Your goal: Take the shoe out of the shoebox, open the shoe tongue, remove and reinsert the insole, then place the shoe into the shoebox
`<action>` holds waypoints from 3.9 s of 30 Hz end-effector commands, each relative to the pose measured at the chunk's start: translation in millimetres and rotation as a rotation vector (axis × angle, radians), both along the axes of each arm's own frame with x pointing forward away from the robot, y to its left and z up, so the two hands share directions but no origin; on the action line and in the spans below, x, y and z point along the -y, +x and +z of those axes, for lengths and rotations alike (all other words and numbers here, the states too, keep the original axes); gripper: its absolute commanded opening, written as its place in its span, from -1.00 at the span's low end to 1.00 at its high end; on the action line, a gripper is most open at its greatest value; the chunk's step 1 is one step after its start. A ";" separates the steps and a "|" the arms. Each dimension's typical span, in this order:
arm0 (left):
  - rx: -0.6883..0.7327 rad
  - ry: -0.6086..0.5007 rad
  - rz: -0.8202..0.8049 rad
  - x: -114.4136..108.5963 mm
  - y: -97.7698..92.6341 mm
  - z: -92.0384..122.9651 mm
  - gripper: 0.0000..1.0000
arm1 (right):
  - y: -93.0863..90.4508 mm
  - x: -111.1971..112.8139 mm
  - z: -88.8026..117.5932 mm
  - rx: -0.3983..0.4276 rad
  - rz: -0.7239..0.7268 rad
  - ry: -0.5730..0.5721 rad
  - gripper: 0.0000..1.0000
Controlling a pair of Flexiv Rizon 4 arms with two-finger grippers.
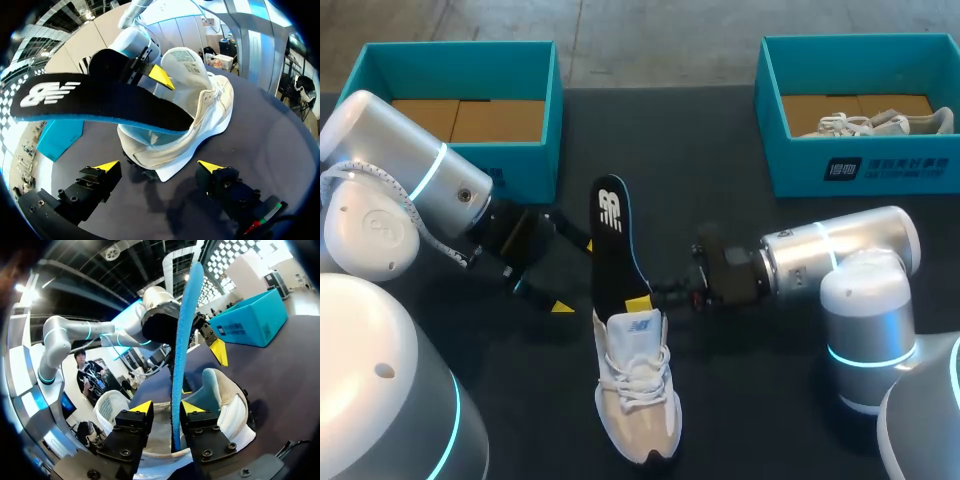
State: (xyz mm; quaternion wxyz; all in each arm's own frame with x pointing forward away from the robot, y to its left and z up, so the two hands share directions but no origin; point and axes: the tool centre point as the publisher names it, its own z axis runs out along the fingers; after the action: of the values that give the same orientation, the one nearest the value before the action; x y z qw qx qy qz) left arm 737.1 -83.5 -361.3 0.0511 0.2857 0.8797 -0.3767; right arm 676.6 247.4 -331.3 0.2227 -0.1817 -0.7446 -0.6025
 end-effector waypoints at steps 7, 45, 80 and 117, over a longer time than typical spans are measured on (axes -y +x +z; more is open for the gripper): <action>0.001 0.005 0.000 0.4 -0.4 0.3 1.00 | 2.9 -1.4 4.8 0.029 0.047 -0.010 -0.14; 0.001 0.005 0.000 0.4 -0.4 0.3 1.00 | 8.9 -27.1 15.2 0.064 0.126 -0.038 -0.16; 0.001 0.005 0.000 0.4 -0.4 0.3 1.00 | 14.6 -24.9 8.2 -0.006 0.083 -0.007 -1.00; 0.001 0.005 0.000 0.4 -0.4 0.3 1.00 | -2.7 -24.0 -15.3 -0.115 0.091 0.023 -1.00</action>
State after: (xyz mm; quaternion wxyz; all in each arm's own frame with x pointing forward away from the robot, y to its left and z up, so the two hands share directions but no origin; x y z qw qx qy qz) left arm 737.1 -83.5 -361.3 0.0511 0.2857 0.8797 -0.3767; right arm 676.1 269.0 -344.5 0.2945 -0.1786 -0.7301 -0.5902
